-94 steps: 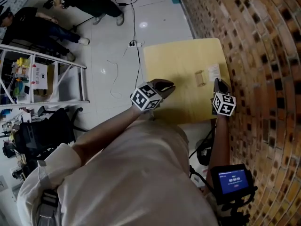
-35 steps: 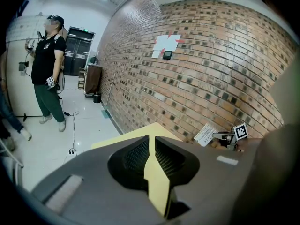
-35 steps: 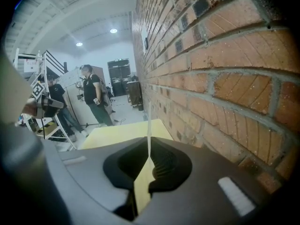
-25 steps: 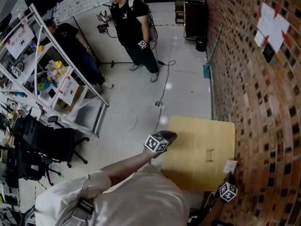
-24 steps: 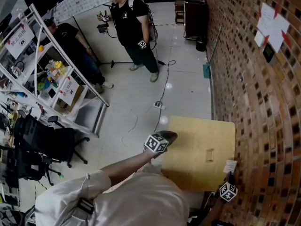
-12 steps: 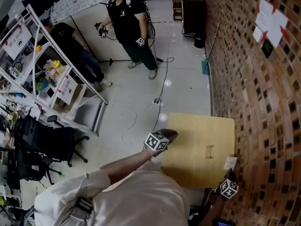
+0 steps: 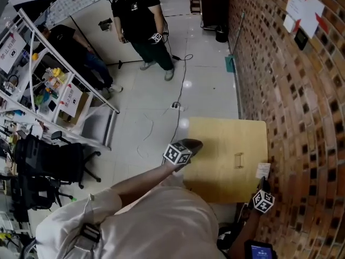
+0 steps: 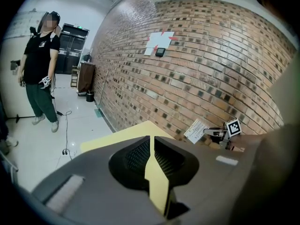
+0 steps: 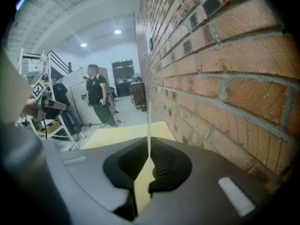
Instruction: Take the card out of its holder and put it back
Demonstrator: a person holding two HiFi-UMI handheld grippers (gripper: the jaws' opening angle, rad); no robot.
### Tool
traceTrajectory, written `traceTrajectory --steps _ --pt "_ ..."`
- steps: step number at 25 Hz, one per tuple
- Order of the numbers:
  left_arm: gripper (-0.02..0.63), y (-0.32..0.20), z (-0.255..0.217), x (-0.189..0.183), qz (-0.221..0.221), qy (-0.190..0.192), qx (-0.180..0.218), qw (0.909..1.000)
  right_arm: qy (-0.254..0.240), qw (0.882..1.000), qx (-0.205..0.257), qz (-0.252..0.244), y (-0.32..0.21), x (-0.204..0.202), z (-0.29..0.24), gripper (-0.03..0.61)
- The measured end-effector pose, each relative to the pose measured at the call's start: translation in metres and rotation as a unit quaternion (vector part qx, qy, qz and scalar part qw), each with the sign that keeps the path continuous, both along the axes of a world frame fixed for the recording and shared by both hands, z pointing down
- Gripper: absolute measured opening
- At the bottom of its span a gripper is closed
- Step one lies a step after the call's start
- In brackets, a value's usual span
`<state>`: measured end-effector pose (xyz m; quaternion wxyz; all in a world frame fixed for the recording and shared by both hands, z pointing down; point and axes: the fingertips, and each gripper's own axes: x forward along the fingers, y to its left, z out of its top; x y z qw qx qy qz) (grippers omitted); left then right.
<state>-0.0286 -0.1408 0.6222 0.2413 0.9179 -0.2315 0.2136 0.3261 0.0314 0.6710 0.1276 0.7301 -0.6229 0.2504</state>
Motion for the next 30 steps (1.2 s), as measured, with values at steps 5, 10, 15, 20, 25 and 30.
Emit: traceTrajectory --steps 5,10,15,20,25,30 --pt "0.048 0.007 0.001 0.006 0.011 -0.003 -0.007 0.9999 0.001 1.000 0.012 -0.016 -0.019 -0.007 -0.011 0.015" --pt "0.049 0.014 0.005 0.016 0.022 -0.008 -0.011 0.9997 0.003 0.999 0.015 -0.038 -0.036 -0.017 -0.014 0.015" --pt "0.048 0.021 0.007 0.024 0.032 -0.013 -0.013 0.9993 -0.002 0.998 0.010 -0.065 -0.052 -0.035 -0.007 0.015" --pt "0.049 0.024 0.006 0.027 0.035 -0.016 -0.013 0.9992 -0.009 0.996 0.003 -0.093 -0.067 -0.056 0.003 0.015" --pt "0.048 0.029 0.007 0.028 0.037 -0.015 -0.019 0.9990 -0.017 0.993 -0.012 -0.112 -0.077 -0.072 0.020 0.015" --pt "0.049 0.031 0.009 0.027 0.035 -0.017 -0.021 0.9990 -0.024 0.992 -0.032 -0.121 -0.083 -0.078 0.042 0.015"
